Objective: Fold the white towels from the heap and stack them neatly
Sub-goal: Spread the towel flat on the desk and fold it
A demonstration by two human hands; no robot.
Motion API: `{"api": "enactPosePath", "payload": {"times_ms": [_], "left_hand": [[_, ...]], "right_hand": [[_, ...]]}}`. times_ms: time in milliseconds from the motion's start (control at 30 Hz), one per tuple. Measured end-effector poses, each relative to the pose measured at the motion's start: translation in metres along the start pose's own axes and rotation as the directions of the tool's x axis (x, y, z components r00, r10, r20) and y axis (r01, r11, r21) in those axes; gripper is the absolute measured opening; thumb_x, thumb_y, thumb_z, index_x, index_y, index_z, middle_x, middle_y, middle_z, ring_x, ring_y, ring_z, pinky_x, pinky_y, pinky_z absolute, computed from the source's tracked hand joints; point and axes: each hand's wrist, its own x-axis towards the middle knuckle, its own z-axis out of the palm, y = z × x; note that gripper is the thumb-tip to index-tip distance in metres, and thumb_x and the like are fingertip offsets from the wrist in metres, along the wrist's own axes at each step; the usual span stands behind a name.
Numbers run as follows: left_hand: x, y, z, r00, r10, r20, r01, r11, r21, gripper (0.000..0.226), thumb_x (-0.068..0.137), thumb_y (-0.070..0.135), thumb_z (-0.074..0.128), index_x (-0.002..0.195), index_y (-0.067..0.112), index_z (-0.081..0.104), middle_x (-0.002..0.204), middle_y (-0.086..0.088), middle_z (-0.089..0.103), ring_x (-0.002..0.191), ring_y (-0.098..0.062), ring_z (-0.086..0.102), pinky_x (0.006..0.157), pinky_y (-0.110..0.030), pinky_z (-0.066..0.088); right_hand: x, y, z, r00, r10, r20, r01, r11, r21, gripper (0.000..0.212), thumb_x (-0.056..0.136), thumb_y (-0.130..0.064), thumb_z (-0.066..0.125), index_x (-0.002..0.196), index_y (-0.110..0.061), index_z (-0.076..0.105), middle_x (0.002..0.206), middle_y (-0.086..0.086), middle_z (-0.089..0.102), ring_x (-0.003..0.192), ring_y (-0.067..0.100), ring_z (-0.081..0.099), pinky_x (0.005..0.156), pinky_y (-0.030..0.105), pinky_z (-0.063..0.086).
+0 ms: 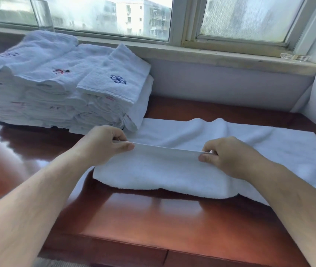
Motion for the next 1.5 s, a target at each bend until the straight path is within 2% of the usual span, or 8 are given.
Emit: {"api": "enactPosePath", "payload": {"times_ms": [300, 467, 667, 767, 867, 967, 1267, 1500], "left_hand": [[0.033, -0.002, 0.018, 0.994, -0.111, -0.006, 0.111, 0.983, 0.147, 0.034, 0.077, 0.057, 0.076, 0.067, 0.026, 0.066, 0.061, 0.010, 0.062, 0.050, -0.003, 0.053, 0.043, -0.021, 0.036], [0.032, -0.002, 0.024, 0.991, -0.101, -0.088, 0.123, 0.949, 0.289, 0.036, 0.077, 0.064, 0.070, 0.080, 0.029, 0.059, 0.085, 0.010, 0.059, 0.076, -0.007, 0.054, 0.059, -0.029, 0.037], [0.008, 0.048, 0.038, 0.931, 0.294, -0.215, -0.181, 0.886, 0.427, 0.018, 0.093, 0.028, 0.061, 0.111, 0.026, 0.064, 0.107, 0.006, 0.061, 0.102, -0.021, 0.055, 0.075, -0.035, 0.044], [-0.009, 0.075, 0.072, 0.980, 0.196, -0.043, -0.179, 0.952, 0.248, 0.032, 0.101, 0.042, 0.043, 0.129, 0.035, 0.056, 0.128, 0.010, 0.053, 0.123, -0.014, 0.044, 0.090, -0.031, 0.038], [-0.015, 0.072, 0.096, 0.970, 0.059, 0.236, -0.147, 0.915, 0.377, 0.064, 0.096, 0.065, 0.020, 0.155, 0.040, 0.017, 0.166, 0.004, 0.009, 0.152, -0.016, 0.003, 0.122, -0.037, 0.007], [-0.014, 0.052, 0.091, 0.950, 0.033, 0.311, -0.174, 0.882, 0.438, 0.080, 0.083, 0.078, 0.004, 0.156, 0.044, -0.004, 0.166, 0.008, -0.016, 0.152, -0.013, -0.015, 0.123, -0.044, -0.006], [-0.018, 0.034, 0.075, 0.940, 0.024, 0.340, -0.195, 0.856, 0.479, 0.083, 0.081, 0.081, 0.007, 0.155, 0.047, -0.010, 0.164, 0.011, -0.021, 0.150, -0.009, -0.020, 0.123, -0.042, -0.007], [-0.017, 0.069, 0.075, 0.930, -0.039, 0.365, -0.170, 0.836, 0.521, 0.068, 0.103, 0.050, 0.029, 0.159, 0.030, -0.005, 0.167, -0.002, -0.014, 0.153, -0.019, -0.015, 0.123, -0.045, -0.003]], "right_hand": [[0.051, 0.011, 0.006, 0.997, 0.064, 0.051, -0.063, 0.998, -0.025, 0.017, 0.096, -0.045, 0.059, 0.082, -0.035, 0.062, 0.091, -0.012, 0.064, 0.084, 0.010, 0.060, 0.079, 0.036, 0.053], [0.055, 0.024, 0.027, 0.992, 0.121, -0.031, -0.116, 0.983, 0.143, 0.020, 0.087, -0.053, 0.068, 0.077, -0.036, 0.063, 0.081, -0.014, 0.065, 0.075, 0.006, 0.061, 0.063, 0.029, 0.046], [0.051, 0.023, 0.031, 0.987, 0.100, -0.123, -0.078, 0.983, 0.167, 0.025, 0.085, -0.052, 0.072, 0.074, -0.032, 0.061, 0.079, -0.012, 0.061, 0.071, 0.004, 0.057, 0.057, 0.027, 0.037], [0.044, 0.019, 0.029, 0.981, 0.116, -0.153, -0.100, 0.989, 0.109, 0.027, 0.085, -0.056, 0.069, 0.080, -0.031, 0.059, 0.085, -0.012, 0.058, 0.077, 0.008, 0.056, 0.063, 0.031, 0.042], [0.028, 0.021, 0.025, 0.977, 0.135, -0.164, -0.123, 0.989, 0.078, 0.030, 0.087, -0.059, 0.066, 0.094, -0.031, 0.058, 0.092, -0.012, 0.056, 0.085, 0.013, 0.058, 0.073, 0.034, 0.048], [0.006, 0.025, 0.022, 0.974, 0.137, -0.178, -0.126, 0.989, 0.075, 0.026, 0.090, -0.052, 0.063, 0.101, -0.028, 0.062, 0.099, -0.008, 0.059, 0.093, 0.016, 0.058, 0.080, 0.036, 0.049], [-0.059, 0.050, 0.022, 0.925, 0.214, -0.313, -0.214, 0.976, 0.034, 0.018, 0.090, -0.033, 0.063, 0.101, -0.020, 0.069, 0.090, 0.000, 0.061, 0.092, 0.026, 0.056, 0.080, 0.040, 0.049], [-0.089, 0.074, 0.021, 0.874, 0.277, -0.399, -0.252, 0.961, 0.116, 0.037, 0.089, -0.035, 0.066, 0.124, -0.021, 0.063, 0.109, 0.000, 0.060, 0.105, 0.024, 0.054, 0.089, 0.040, 0.049]]}}
